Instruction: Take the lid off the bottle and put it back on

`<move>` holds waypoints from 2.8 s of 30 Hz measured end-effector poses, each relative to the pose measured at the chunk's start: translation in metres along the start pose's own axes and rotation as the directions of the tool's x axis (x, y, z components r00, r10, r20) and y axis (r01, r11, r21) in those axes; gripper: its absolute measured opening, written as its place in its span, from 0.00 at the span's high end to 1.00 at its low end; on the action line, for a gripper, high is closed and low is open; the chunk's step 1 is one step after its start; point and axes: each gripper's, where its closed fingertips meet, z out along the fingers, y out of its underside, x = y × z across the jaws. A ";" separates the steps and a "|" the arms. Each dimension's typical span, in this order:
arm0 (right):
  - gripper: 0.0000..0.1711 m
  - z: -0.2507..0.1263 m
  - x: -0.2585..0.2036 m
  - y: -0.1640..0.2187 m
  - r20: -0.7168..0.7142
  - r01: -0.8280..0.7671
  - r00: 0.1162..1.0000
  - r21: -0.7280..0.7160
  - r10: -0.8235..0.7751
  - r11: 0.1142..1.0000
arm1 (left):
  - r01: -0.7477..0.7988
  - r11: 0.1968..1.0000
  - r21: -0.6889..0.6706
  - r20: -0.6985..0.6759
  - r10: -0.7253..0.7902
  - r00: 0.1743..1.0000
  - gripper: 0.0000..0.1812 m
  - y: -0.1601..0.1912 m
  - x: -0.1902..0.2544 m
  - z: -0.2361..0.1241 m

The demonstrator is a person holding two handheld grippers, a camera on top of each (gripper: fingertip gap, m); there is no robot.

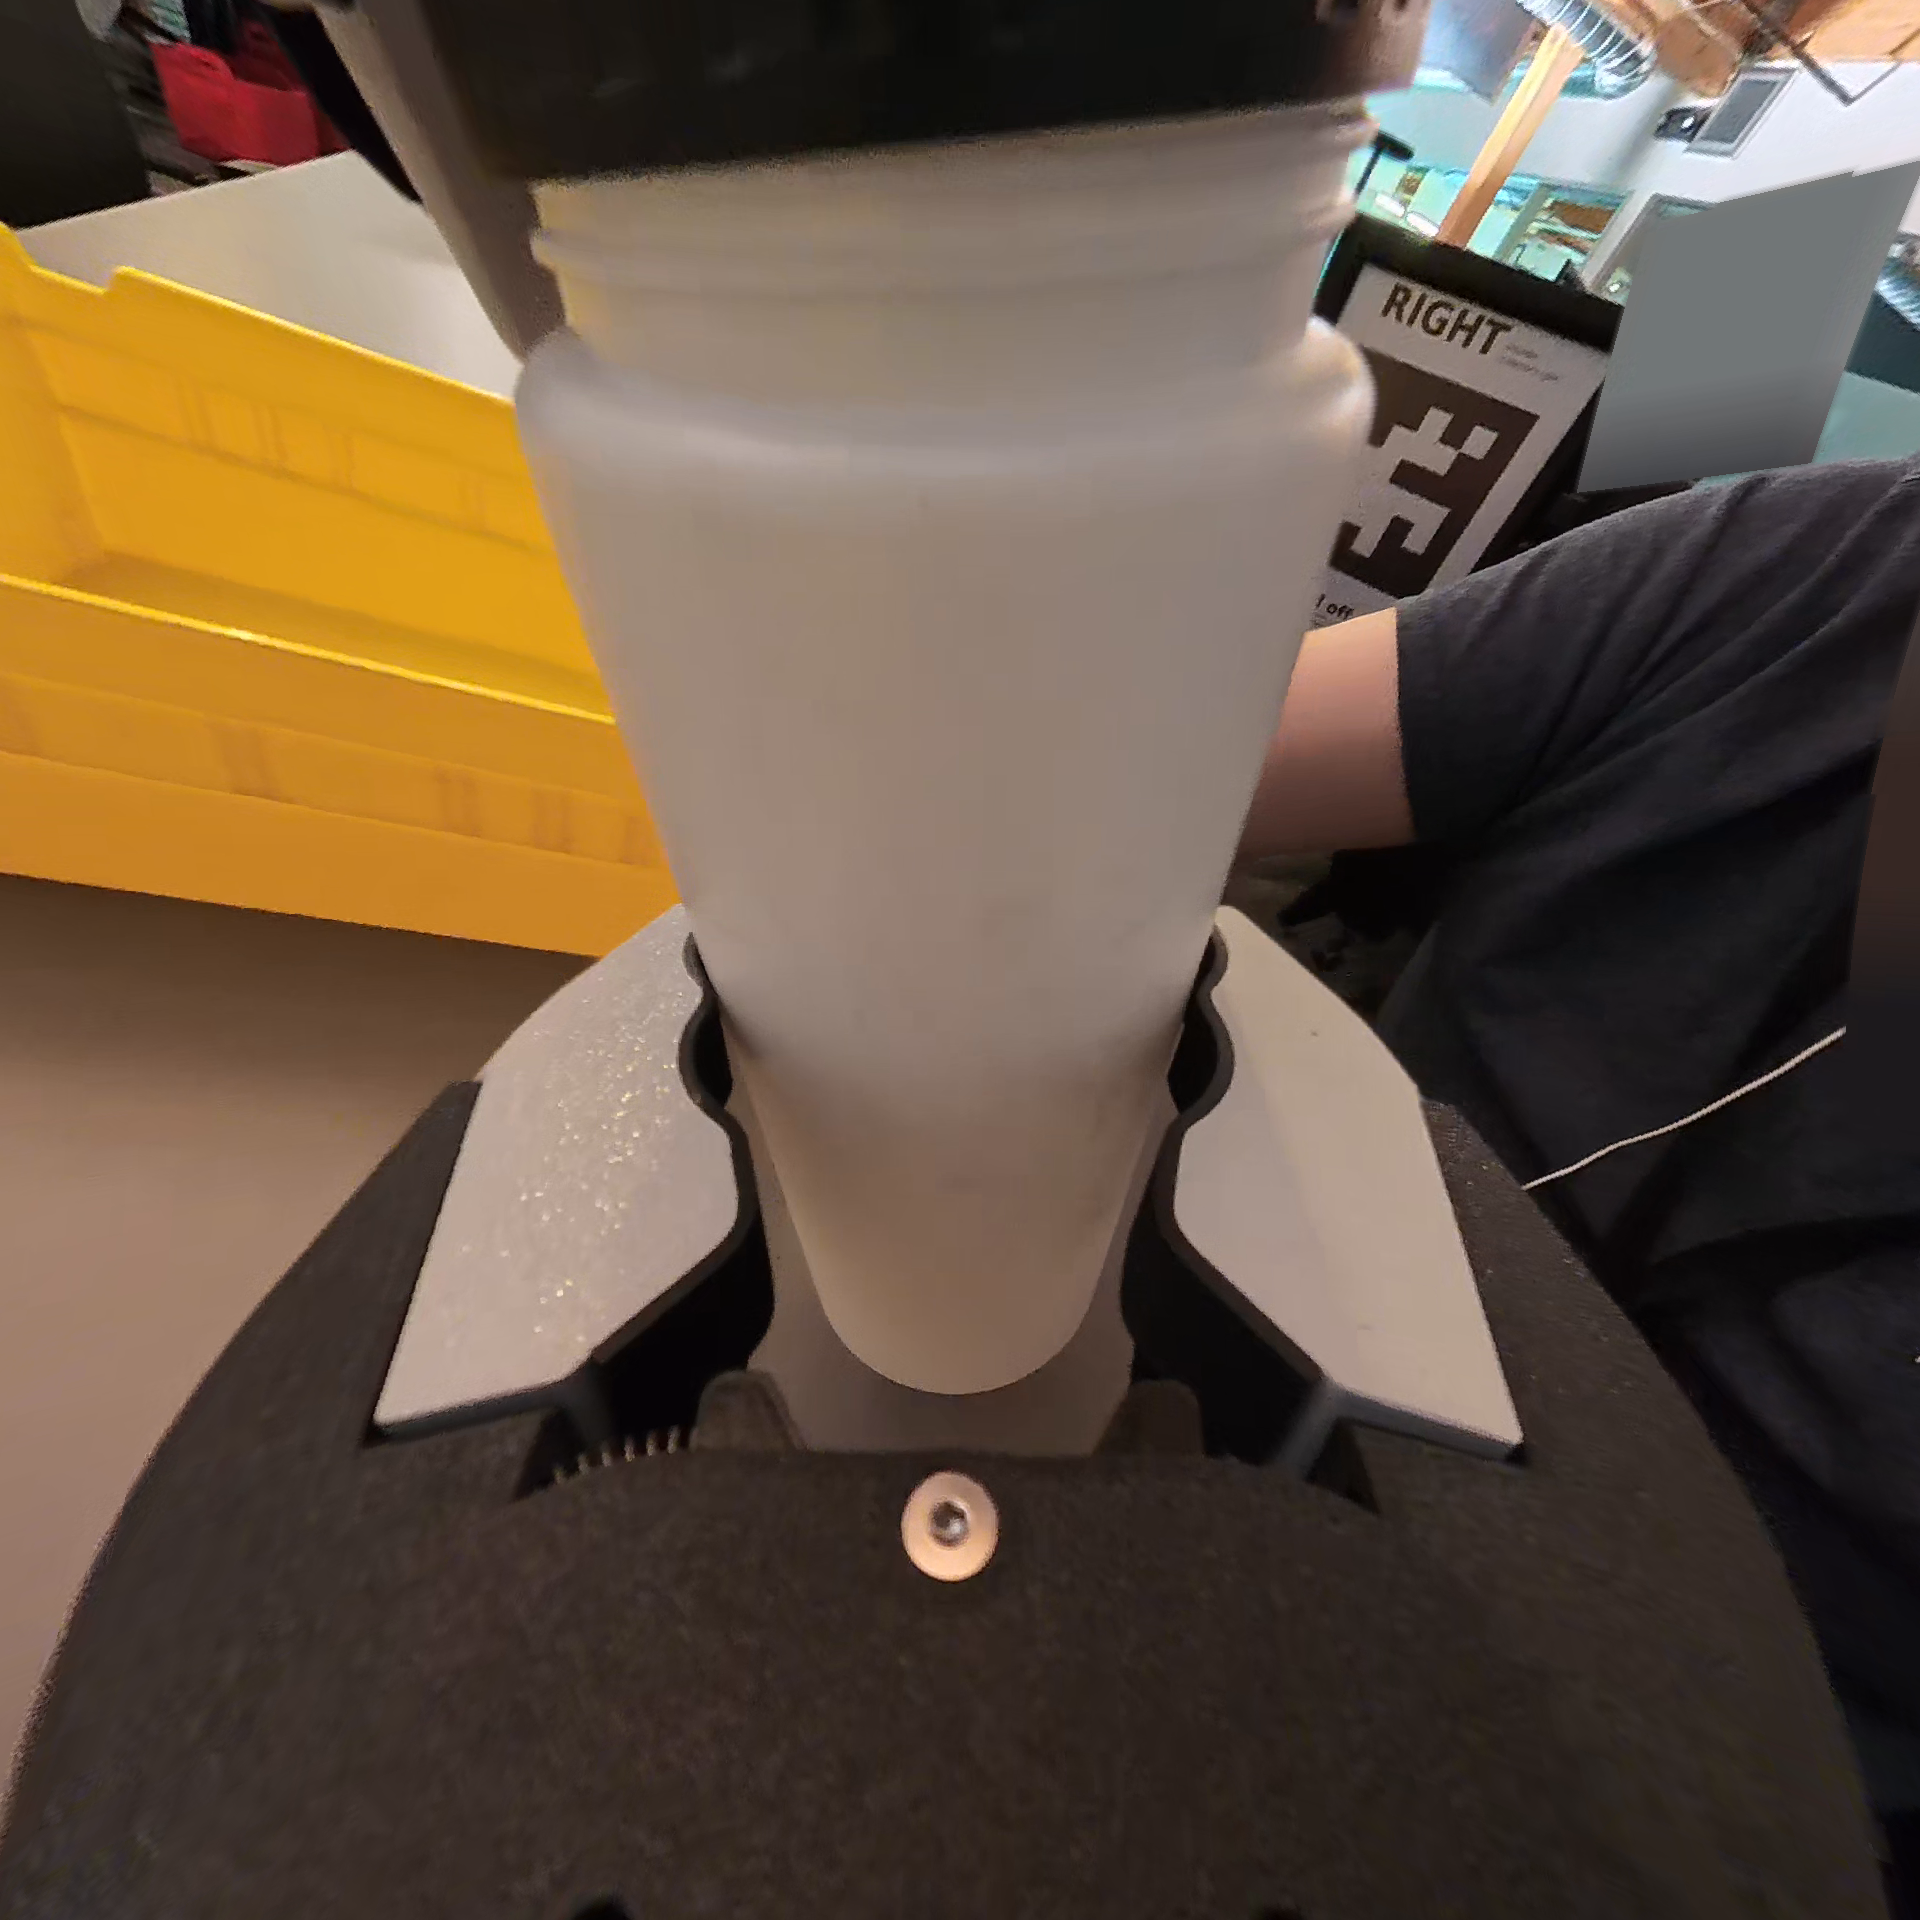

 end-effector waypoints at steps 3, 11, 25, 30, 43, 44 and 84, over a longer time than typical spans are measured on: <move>0.58 -0.001 -0.002 0.002 -0.006 0.031 0.999 -0.021 -0.031 0.999 | 0.009 1.000 -0.022 -0.021 -0.010 1.000 0.53 0.003 0.003 0.001; 0.58 -0.001 -0.006 0.009 0.014 0.052 0.999 -0.065 -0.052 0.996 | 0.007 0.999 -0.045 -0.036 -0.009 0.999 0.53 0.008 0.006 0.006; 0.58 -0.002 -0.002 -0.012 -0.002 0.035 0.999 0.073 -0.035 0.997 | 0.002 1.000 0.031 -0.030 -0.001 1.000 0.53 -0.005 0.005 -0.003; 0.58 -0.002 -0.003 -0.012 0.003 0.030 1.000 0.074 -0.031 0.997 | 0.003 0.999 0.044 -0.021 -0.002 1.000 0.53 -0.008 0.003 -0.005; 0.58 0.002 0.003 -0.006 -0.029 0.043 0.999 0.040 -0.042 0.998 | -0.052 0.999 0.011 0.080 0.051 0.995 0.53 -0.002 -0.011 -0.006; 0.58 0.002 0.004 -0.005 -0.034 0.057 0.998 0.034 -0.056 0.998 | -0.067 0.998 0.003 0.108 0.066 0.992 0.53 -0.001 -0.015 -0.006; 0.52 0.011 0.056 0.007 -0.477 0.039 0.877 -0.054 -0.060 0.998 | -0.127 0.986 -0.112 0.732 0.168 0.661 0.53 0.011 -0.103 -0.038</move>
